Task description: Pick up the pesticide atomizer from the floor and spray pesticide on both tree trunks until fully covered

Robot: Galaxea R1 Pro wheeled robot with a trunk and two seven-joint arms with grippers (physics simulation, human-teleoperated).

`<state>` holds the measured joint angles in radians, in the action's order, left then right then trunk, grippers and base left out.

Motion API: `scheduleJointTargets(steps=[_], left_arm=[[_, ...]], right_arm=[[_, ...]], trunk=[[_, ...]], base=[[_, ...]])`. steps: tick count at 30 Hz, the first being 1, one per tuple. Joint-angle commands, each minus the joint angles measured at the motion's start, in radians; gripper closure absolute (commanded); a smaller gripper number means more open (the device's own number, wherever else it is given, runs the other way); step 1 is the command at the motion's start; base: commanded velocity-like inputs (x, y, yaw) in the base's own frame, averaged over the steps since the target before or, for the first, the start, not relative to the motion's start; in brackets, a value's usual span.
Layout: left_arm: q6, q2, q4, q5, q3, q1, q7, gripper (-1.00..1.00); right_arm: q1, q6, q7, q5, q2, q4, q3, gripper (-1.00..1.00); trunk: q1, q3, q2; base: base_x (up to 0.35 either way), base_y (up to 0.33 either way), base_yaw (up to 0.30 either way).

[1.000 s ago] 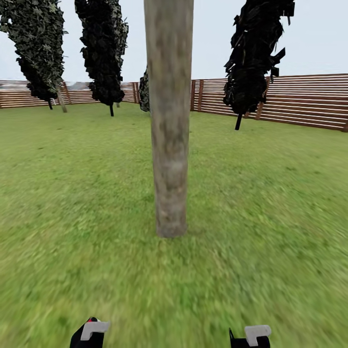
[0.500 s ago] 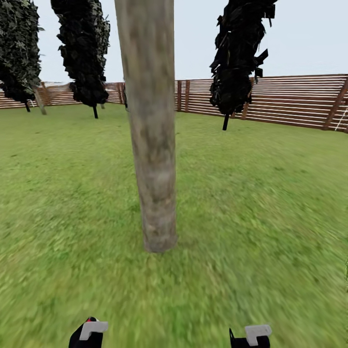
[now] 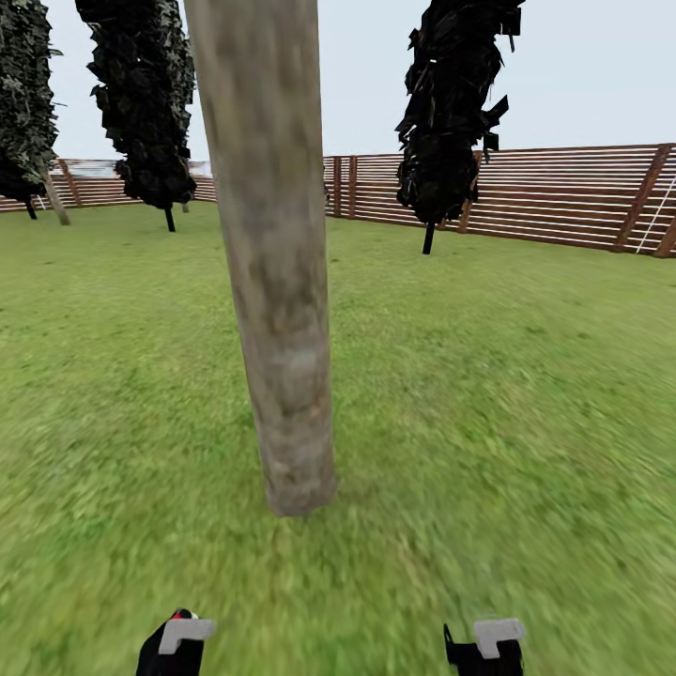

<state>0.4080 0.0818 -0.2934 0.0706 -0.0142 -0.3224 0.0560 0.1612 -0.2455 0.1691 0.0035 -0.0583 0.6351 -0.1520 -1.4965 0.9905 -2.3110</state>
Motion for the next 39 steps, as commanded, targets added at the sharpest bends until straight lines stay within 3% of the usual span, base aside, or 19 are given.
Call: scheduleJointTargets(steps=[1,4,5,6,8,11,13,16,17,19,20,21,23,24,29,30,33,39], left_arm=[[0.000,0.000,0.000,0.001,0.001,-0.002,-0.001,1.00],[-0.005,0.002,-0.001,0.014,0.003,-0.004,-0.047,1.00],[-0.009,0.006,-0.001,0.024,0.003,-0.008,-0.131,1.00],[-0.009,0.014,-0.002,0.028,0.002,-0.010,-0.175,1.00],[-0.011,0.040,-0.003,0.032,0.002,-0.013,-0.250,1.00],[-0.011,0.067,-0.004,0.043,0.003,-0.021,-0.324,1.00],[-0.013,0.105,-0.003,0.090,0.002,-0.063,-0.471,1.00],[-0.015,0.117,-0.004,0.168,0.002,-0.100,-0.597,1.00],[-0.015,0.118,-0.004,0.185,0.002,-0.106,-0.612,1.00],[-0.018,0.119,-0.004,0.255,0.002,-0.130,-0.655,1.00],[-0.027,0.115,-0.004,0.342,0.002,-0.155,-0.680,1.00],[-0.032,0.113,-0.004,0.359,0.002,-0.158,-0.685,1.00],[-0.081,0.107,-0.009,0.437,0.002,-0.177,-0.717,1.00],[-0.116,0.104,-0.021,0.473,0.002,-0.188,-0.745,1.00],[-0.164,0.102,-0.073,0.531,0.002,-0.199,-0.853,1.00],[-0.169,0.102,-0.088,0.540,0.002,-0.199,-0.876,1.00],[-0.175,0.104,-0.119,0.561,0.002,-0.200,-0.918,1.00],[-0.189,0.099,-0.132,0.644,0.002,-0.201,-0.940,1.00]], right_arm=[[0.000,0.000,0.000,0.002,-0.001,0.022,0.000,-1.00],[0.000,0.000,-0.002,0.043,-0.003,0.098,-0.001,-1.00],[0.000,0.002,-0.002,0.099,-0.002,0.138,0.000,-1.00],[0.000,0.003,-0.002,0.130,-0.002,0.154,0.000,-1.00],[-0.001,0.004,-0.003,0.190,-0.002,0.176,-0.001,-1.00],[0.000,0.005,-0.022,0.246,-0.001,0.185,-0.001,-1.00],[0.009,0.006,-0.171,0.338,0.000,0.190,-0.001,-1.00],[0.039,0.007,-0.358,0.406,0.002,0.191,-0.001,-1.00],[0.044,0.007,-0.386,0.416,0.002,0.191,-0.001,-1.00],[0.067,0.009,-0.489,0.460,0.004,0.192,-0.001,-1.00],[0.099,0.011,-0.635,0.529,0.005,0.192,-0.001,-1.00],[0.105,0.012,-0.663,0.540,0.006,0.192,-0.001,-1.00],[0.137,0.024,-0.782,0.572,0.006,0.194,0.000,-1.00],[0.148,0.035,-0.825,0.580,0.007,0.194,0.000,-1.00],[0.159,0.048,-0.876,0.588,0.009,0.193,-0.001,-1.00],[0.159,0.049,-0.881,0.589,0.009,0.193,-0.001,1.00],[0.161,0.050,-0.891,0.590,0.009,0.193,-0.001,1.00],[0.164,0.052,-0.979,0.591,0.010,0.215,-0.001,1.00]], trunk=[[0.000,0.000,0.000],[0.000,0.000,0.000],[0.000,0.000,0.000],[0.000,0.000,0.000],[0.000,0.000,0.000],[0.000,0.000,0.000],[0.000,0.000,0.000],[0.000,0.000,0.000],[0.000,0.000,0.000],[0.000,0.000,0.000],[0.000,0.000,0.000],[0.000,0.000,0.000],[0.000,0.000,0.000],[0.000,0.000,0.000],[0.000,0.000,0.000],[0.000,0.000,0.000],[0.000,0.000,0.000],[0.000,0.000,0.000]], base=[[0.013,0.000,0.000],[0.004,0.000,0.000],[0.001,0.000,0.000],[0.000,0.000,0.000],[0.000,0.000,0.000],[0.000,0.000,0.000],[0.000,0.000,0.000],[0.000,0.000,0.000],[0.000,0.000,0.000],[0.000,0.000,0.000],[0.000,0.000,0.000],[0.000,0.000,0.000],[0.000,0.000,0.000],[0.000,0.000,0.000],[0.000,0.000,0.000],[0.000,0.000,0.000],[0.000,0.000,0.000],[0.000,0.000,0.000]])
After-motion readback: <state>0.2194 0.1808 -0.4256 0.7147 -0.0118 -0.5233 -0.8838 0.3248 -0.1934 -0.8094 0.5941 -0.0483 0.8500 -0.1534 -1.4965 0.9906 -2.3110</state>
